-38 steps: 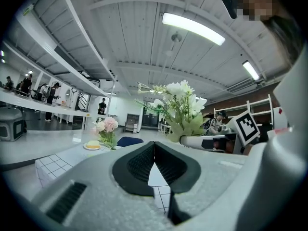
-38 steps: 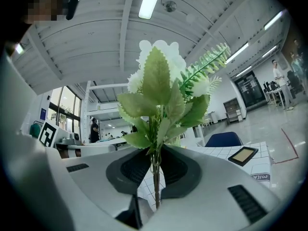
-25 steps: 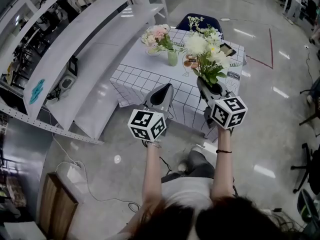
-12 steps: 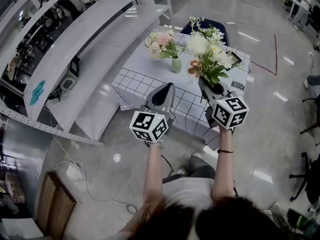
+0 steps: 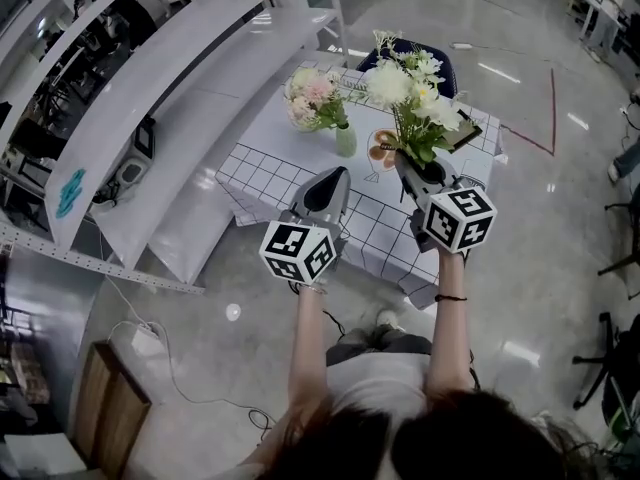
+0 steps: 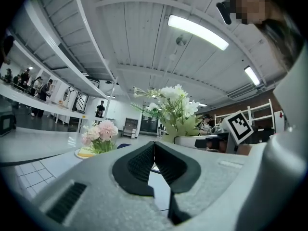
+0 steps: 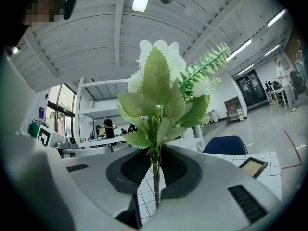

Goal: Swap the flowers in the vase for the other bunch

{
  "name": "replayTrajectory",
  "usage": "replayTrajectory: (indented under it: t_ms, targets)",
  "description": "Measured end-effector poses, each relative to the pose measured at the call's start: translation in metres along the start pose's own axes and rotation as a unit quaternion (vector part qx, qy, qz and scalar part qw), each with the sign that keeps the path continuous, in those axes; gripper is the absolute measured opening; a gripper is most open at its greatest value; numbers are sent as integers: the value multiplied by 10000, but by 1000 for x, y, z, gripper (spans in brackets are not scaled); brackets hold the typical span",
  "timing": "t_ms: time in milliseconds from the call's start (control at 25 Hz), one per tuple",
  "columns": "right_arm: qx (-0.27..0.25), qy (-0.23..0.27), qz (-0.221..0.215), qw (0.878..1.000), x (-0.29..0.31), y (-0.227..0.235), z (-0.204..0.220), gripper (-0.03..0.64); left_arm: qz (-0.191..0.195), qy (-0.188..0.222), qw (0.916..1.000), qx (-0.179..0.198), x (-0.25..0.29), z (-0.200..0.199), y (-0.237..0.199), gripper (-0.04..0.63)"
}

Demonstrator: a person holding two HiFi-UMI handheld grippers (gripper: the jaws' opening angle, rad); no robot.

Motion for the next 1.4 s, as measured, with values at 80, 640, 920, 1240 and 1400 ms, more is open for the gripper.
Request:
replayTrajectory:
  t_ms: [80, 640, 920, 1240, 1400]
  targets:
    - [-22, -22, -11, 10000, 3, 5, 1, 51, -55, 0, 10000, -45, 3, 4, -2, 12]
    - [286, -51, 429, 9987, 37, 47, 7, 51, 185, -244, 9989, -358, 35, 31, -49, 12]
    - [352, -185, 772, 9962, 61, 49, 17, 51, 180, -85, 9982, -566, 42, 44, -90, 12]
    - [448, -208, 1144, 9922, 72, 55, 27, 51, 81, -40, 9974, -709, 50, 68, -116, 12]
    - [445, -180, 1328, 9900, 77, 59, 29, 51, 18, -62, 9973, -733, 54, 78, -129, 12]
Point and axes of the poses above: the fingertips, and each gripper's own axes: x forward along the fingers, y to its right, z out of its underside, the point moved 3 cm from there along -x, backward along the fingers, and after that the axes turned 12 degrees about z, right-handed, at the moved point
